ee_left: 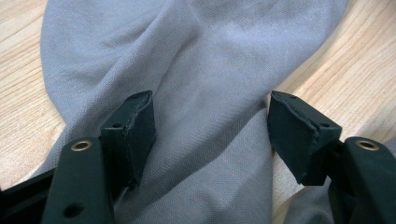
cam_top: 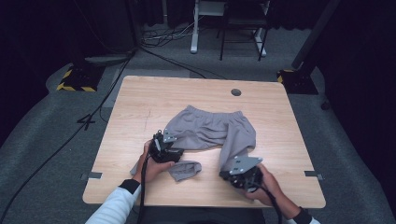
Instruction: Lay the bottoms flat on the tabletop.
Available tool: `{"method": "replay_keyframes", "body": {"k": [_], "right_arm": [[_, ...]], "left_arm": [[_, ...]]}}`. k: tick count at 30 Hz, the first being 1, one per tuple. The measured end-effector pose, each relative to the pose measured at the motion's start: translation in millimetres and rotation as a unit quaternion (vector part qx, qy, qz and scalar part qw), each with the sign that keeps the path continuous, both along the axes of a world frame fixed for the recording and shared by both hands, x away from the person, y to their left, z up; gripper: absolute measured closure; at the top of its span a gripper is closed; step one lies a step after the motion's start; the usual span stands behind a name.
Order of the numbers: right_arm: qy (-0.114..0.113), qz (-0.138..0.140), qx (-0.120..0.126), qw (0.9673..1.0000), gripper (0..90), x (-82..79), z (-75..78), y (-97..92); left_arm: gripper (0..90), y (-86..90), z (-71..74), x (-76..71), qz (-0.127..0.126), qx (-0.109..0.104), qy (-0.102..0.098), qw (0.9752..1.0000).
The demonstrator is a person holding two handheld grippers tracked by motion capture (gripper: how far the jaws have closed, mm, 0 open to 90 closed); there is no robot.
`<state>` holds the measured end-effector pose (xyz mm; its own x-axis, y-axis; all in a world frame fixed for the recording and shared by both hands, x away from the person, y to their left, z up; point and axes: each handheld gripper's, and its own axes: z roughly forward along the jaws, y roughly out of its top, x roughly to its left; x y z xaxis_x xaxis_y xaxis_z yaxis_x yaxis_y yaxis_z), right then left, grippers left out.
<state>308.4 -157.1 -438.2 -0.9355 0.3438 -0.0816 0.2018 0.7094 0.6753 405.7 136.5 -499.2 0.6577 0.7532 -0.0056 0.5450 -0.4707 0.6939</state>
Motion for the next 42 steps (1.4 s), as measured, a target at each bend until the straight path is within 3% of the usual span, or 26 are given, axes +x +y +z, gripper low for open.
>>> {"method": "replay_keyframes", "body": {"k": [2, 4, 6, 7, 9, 10, 12, 14, 16, 19, 20, 23, 29, 30, 31, 36, 40, 42], "right_arm": [[0.01, 0.023, -0.014, 0.9996, 64.0, -4.3, -11.4, 12.2], [0.02, 0.026, -0.014, 0.9994, 52.0, -6.2, -18.5, 15.7], [0.012, 0.016, 0.009, 0.9998, 48.9, -3.6, -14.1, 5.6], [0.015, 0.0, 0.033, 0.9994, 48.7, -1.2, -8.8, -3.3], [-0.01, -0.039, 0.06, 0.9974, 49.2, 6.0, 2.8, -24.1], [-0.024, -0.062, 0.066, 0.9956, 49.7, 10.8, 7.0, -35.3], [-0.02, -0.109, 0.087, 0.9901, 51.3, 24.3, 10.2, -58.8], [-0.019, -0.139, 0.082, 0.9866, 51.4, 36.7, 6.7, -74.5], [-0.006, -0.164, 0.06, 0.9846, 50.5, 50.4, -4.9, -84.5], [0.003, -0.168, 0.009, 0.9858, 48.4, 61.2, -25.8, -81.7], [0.012, -0.162, 0.005, 0.9867, 47.9, 62.3, -30.3, -79.9], [0.023, -0.141, -0.022, 0.9895, 44.7, 59.5, -41.8, -70.4], [0.046, -0.12, -0.016, 0.9916, 45.2, 49.7, -47.0, -72.0], [0.048, -0.122, -0.015, 0.9913, 45.4, 46.2, -47.2, -73.9], [0.05, -0.119, -0.018, 0.9915, 45.8, 41.9, -46.7, -75.5], [0.061, -0.097, -0.036, 0.9928, 46.5, 16.4, -43.6, -87.0], [0.075, -0.09, -0.062, 0.9912, 47.3, 0.6, -39.4, -99.6], [0.082, -0.08, -0.073, 0.9907, 48.3, -3.3, -37.2, -105.1]], "left_arm": [[32.7, 0.6, 0.2, -0.3, -0.002, 0.002, -0.001, 1.0], [32.7, 0.9, 0.3, -1.4, -0.002, 0.001, 0.001, 1.0], [32.7, 2.5, 1.1, -1.9, -0.01, 0.005, 0.004, 0.9999], [32.7, 3.2, 1.1, -2.2, -0.011, 0.005, 0.004, 0.9999], [32.5, 3.5, 1.8, -3.2, -0.016, 0.007, 0.007, 0.9998], [32.4, 3.2, 2.2, -3.8, -0.017, 0.008, 0.009, 0.9998], [31.9, 1.9, 3.6, -4.1, -0.023, 0.018, 0.009, 0.9995], [32.2, -3.4, 6.1, -6.0, -0.035, 0.032, 0.001, 0.9989], [31.3, -11.9, 11.6, -7.3, -0.045, 0.036, -0.01, 0.9983], [30.0, -27.9, 19.1, -5.9, -0.055, 0.05, -0.03, 0.9968], [29.9, -34.4, 20.5, -3.6, -0.057, 0.053, -0.037, 0.9963], [29.9, -52.2, 20.3, 10.9, -0.065, 0.045, -0.023, 0.9966], [29.1, -76.2, 6.0, 32.5, -0.052, 0.038, -0.01, 0.9979], [27.6, -76.5, 3.3, 34.8, -0.046, 0.019, -0.003, 0.9987], [27.4, -76.7, 2.6, 36.4, -0.039, 0.013, 0.001, 0.9992], [27.4, -73.8, 2.1, 40.2, 0.009, 0.019, -0.013, 0.9997], [27.9, -57.1, 2.1, 46.8, 0.07, 0.031, -0.026, 0.9968], [29.1, -49.2, 2.7, 50.3, 0.086, 0.035, -0.026, 0.9954]]}}
